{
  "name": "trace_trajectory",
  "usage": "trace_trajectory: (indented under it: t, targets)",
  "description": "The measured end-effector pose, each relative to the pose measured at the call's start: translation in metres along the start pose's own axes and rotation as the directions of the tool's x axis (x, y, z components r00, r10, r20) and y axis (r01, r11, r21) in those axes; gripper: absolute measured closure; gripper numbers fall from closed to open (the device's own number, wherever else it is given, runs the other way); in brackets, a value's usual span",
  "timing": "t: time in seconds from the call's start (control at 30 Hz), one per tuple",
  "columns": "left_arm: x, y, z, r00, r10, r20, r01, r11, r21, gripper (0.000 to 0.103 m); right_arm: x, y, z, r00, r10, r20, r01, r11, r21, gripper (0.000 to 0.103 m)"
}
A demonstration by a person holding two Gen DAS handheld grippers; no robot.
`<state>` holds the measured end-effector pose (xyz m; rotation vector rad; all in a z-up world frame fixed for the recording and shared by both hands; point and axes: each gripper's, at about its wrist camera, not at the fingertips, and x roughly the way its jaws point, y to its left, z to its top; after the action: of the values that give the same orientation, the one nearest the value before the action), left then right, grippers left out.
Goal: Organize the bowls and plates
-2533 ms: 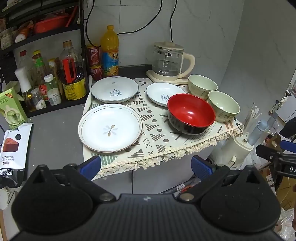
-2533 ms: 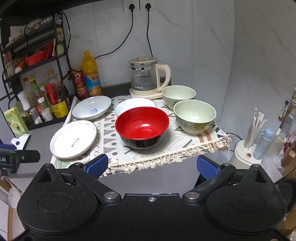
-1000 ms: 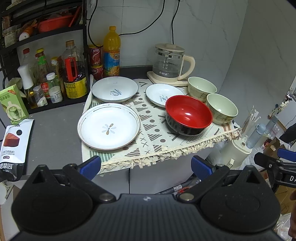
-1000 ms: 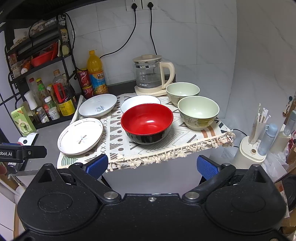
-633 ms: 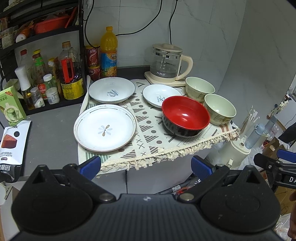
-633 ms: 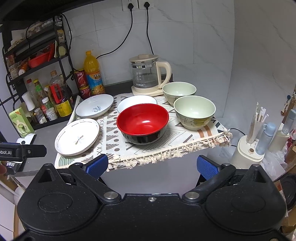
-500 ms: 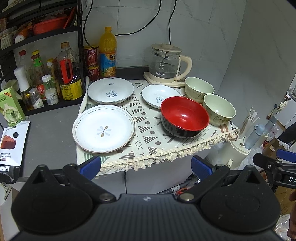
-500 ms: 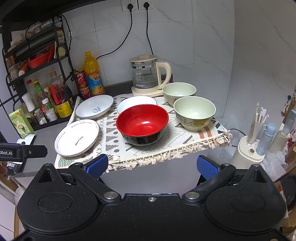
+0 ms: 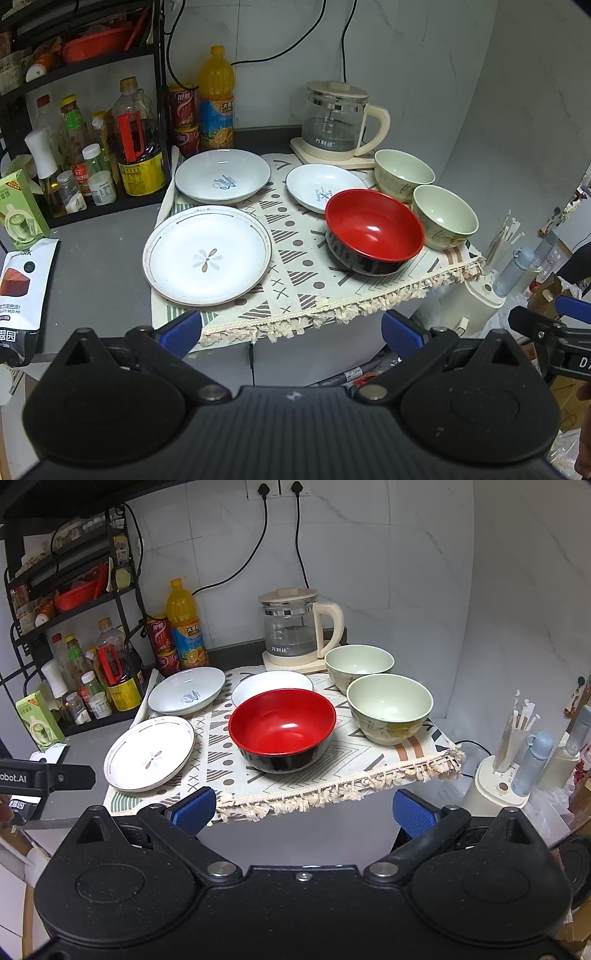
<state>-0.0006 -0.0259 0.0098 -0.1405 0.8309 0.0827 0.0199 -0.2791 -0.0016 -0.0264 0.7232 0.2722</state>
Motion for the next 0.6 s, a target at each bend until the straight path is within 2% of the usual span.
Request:
trace_trajectory:
  t: [0.2,0.43,0.6]
  targets:
    - [0.024,0.003,0.012,1.0,0.003,-0.025,-0.003,1.0,0.006,0.001,0.016,-0.006,0.005,1.0,0.003,-0.015,-0.003,1.0,0.009,0.0]
    - [0.065,-0.005,0.041,0.998,-0.035,-0.048,0.036,0.999,0.024,0.001,0.04,-0.023,0.019,1.0,0.005,-0.031,-0.003,0.999,0.042,0.001]
    - [0.094,-0.015,0.068,0.996,-0.065,-0.056,0.067,0.997,0.027,0.003,0.064,-0.038,0.032,0.999,-0.008,-0.048,0.012,0.997,0.072,0.008]
